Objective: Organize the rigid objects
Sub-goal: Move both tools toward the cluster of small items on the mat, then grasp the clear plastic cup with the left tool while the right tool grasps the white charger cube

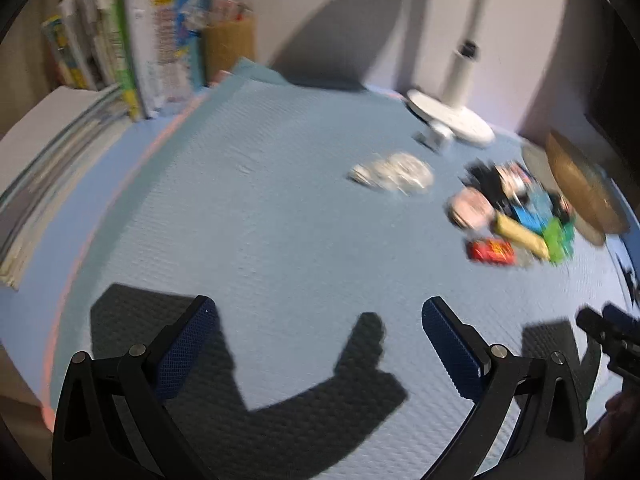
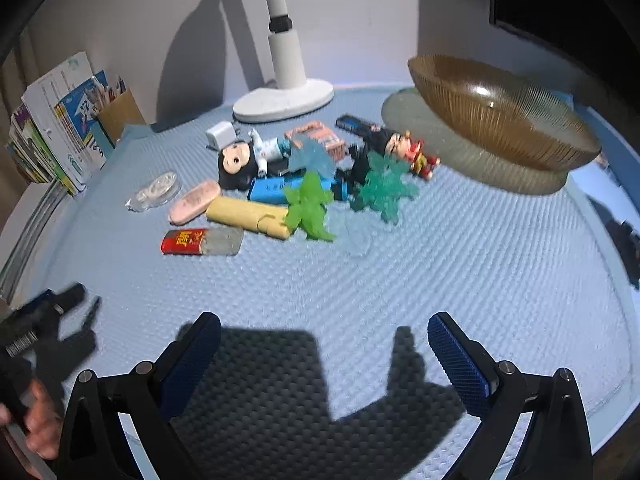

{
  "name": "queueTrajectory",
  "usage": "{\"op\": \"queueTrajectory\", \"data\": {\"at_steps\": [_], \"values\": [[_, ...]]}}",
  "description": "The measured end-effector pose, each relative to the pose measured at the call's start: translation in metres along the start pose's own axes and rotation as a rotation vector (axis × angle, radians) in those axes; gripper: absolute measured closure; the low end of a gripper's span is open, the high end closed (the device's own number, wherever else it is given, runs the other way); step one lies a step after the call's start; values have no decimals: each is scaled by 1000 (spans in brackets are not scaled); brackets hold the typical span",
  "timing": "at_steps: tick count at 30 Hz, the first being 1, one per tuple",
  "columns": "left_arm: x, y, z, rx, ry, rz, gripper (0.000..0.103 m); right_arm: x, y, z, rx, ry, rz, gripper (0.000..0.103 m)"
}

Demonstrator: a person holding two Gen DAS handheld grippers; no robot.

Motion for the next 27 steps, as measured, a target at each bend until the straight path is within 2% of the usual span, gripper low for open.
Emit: {"op": "queueTrajectory", "data": {"at_steps": [2,6,7,10,15,20,23,27], "values": [[14,-24,-6,3,36,-51,1,23,-4,3,-28,-4,-20,0],[62,-87,-15,92,123,-162,1,59,-35,26,-100,-2,-87,0],[79,-100,-12,110,128,-170,1,57,-40,34,-110,8,-103,0],[121,-125,4,96,114,-195,2,77,-64,55,-120,8,-160,0],[172,-140,53,112,56,-211,3,112,-96,77,-52,39,-234,0],[198,-138,97,172,22,-179,5,173,-126,101,83,49,-305,0],[211,-138,119,195,22,-162,8,207,-131,120,140,25,-285,7],[232,-146,146,162,22,-194,23,236,-137,139,190,-9,-270,10]]}}
Point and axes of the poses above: each gripper's, at about its wrist camera, not at the fingertips, and z roughly the way its jaws point, y to its right, x to its top, the point moved 4 cm from there along z, roughly the way its jaws point, and after that the axes turned 5 degrees about -y, right-handed, at the moved point
